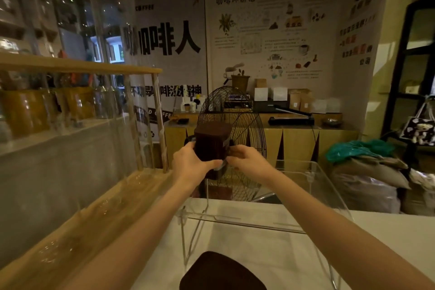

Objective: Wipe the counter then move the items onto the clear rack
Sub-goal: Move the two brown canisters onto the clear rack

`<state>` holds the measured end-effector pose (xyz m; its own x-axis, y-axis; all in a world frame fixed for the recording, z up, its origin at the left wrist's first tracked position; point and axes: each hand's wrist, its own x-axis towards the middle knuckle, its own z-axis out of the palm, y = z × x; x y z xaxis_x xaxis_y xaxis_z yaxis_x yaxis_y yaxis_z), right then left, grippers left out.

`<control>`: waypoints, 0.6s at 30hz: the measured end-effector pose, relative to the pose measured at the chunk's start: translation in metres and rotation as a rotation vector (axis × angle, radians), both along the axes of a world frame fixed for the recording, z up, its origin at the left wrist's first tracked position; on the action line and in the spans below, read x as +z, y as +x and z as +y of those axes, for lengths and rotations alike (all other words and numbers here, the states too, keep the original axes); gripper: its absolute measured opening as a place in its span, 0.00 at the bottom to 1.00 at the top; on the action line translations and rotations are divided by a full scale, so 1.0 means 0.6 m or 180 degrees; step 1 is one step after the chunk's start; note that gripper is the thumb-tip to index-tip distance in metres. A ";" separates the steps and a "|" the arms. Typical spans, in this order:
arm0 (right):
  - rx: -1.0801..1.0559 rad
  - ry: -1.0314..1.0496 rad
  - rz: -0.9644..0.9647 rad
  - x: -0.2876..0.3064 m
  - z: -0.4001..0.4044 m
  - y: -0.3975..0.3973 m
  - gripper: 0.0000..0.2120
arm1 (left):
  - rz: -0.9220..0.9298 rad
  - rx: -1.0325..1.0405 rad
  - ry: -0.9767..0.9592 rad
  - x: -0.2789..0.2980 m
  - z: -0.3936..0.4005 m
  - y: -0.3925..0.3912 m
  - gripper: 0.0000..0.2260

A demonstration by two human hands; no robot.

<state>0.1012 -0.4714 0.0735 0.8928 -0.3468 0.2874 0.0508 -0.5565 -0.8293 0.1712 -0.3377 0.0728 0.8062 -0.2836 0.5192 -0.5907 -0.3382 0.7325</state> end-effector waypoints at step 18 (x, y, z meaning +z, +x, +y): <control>0.0000 -0.0745 0.0238 -0.030 0.014 0.000 0.19 | 0.0013 0.0171 0.0590 -0.017 -0.002 0.006 0.31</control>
